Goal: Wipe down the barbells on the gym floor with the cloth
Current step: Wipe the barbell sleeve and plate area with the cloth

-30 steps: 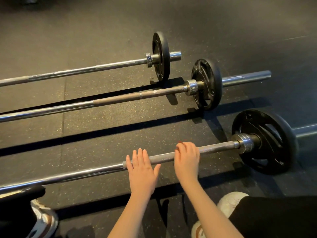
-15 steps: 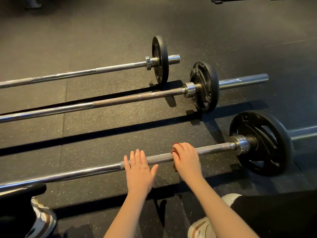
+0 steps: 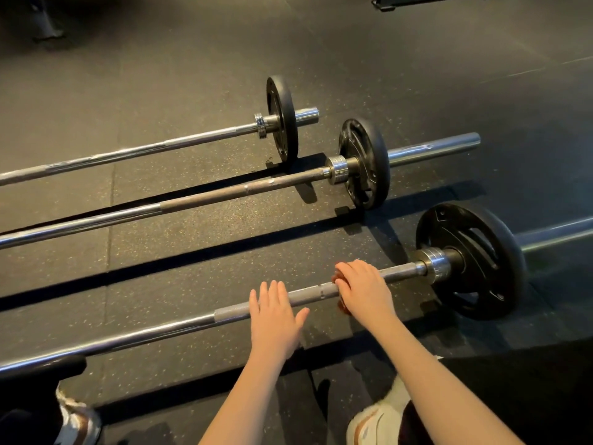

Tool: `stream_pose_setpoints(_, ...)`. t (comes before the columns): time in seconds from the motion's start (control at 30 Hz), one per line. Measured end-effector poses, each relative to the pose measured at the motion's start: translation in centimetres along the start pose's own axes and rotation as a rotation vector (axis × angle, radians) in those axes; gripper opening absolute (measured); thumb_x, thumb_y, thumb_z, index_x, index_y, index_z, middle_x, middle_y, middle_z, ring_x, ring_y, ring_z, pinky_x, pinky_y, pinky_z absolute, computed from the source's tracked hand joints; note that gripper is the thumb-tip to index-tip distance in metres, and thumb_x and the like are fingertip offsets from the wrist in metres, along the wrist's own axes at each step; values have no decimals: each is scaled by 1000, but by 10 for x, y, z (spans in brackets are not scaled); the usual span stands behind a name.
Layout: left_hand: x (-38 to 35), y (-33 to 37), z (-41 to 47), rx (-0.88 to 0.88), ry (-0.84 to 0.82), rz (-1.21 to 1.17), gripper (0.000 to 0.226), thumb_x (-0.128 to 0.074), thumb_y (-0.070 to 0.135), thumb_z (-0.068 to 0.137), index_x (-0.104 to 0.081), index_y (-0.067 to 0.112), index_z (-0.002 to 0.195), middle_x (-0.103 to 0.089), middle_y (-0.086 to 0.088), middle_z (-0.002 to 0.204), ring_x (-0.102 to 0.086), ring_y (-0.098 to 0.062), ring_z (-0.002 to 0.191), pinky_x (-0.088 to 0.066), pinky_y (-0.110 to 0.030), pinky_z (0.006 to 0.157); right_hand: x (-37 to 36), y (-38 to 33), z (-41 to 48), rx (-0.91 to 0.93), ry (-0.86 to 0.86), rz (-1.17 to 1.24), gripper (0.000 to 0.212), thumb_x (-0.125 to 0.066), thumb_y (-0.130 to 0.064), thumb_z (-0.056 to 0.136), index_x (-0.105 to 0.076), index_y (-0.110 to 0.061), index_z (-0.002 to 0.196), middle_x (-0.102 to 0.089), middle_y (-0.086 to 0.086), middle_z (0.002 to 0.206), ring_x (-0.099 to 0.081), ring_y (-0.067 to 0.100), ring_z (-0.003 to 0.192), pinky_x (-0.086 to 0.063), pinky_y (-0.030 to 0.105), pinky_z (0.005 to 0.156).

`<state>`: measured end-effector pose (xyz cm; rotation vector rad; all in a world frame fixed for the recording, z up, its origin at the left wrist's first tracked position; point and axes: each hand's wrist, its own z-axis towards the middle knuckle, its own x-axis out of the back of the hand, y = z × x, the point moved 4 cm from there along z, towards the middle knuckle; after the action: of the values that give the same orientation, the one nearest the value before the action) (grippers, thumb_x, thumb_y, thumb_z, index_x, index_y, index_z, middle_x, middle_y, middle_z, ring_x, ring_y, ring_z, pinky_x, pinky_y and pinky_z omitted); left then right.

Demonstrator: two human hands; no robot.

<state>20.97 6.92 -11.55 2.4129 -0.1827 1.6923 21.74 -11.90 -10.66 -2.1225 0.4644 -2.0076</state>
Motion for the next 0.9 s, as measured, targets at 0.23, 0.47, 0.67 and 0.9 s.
stream_pose_setpoints(0.23,-5,2,3,36,17,40,83,-19,64,95,0,6,152,-1,-11,161,3,-29,148,6,-48,119,-6,23,-20,-298,162,100,41,-53,-20,97,-50,-17,138,-44,0,147,-27,21,144,-22,43,120)
stream_pose_setpoints(0.47,-5,4,5,46,10,41,83,-18,64,95,-3,7,152,-5,-11,161,0,-28,148,5,-48,119,17,45,3,-29,47,22,20,-49,-33,98,-56,-28,116,-57,-10,112,-51,11,108,-39,26,94)
stream_pose_setpoints(0.67,-6,5,3,71,-20,63,81,-17,63,96,-3,7,153,-6,-10,161,0,-28,148,5,-48,119,-5,30,-12,-190,118,37,35,-52,-26,97,-53,-21,131,-49,-3,138,-36,19,136,-31,43,116)
stream_pose_setpoints(0.9,3,11,5,69,-79,54,78,-15,60,98,-1,6,153,-3,-10,161,2,-29,148,1,-45,120,18,58,-2,-114,28,5,32,-51,-34,98,-48,-26,128,-50,-6,130,-43,16,124,-37,32,106)
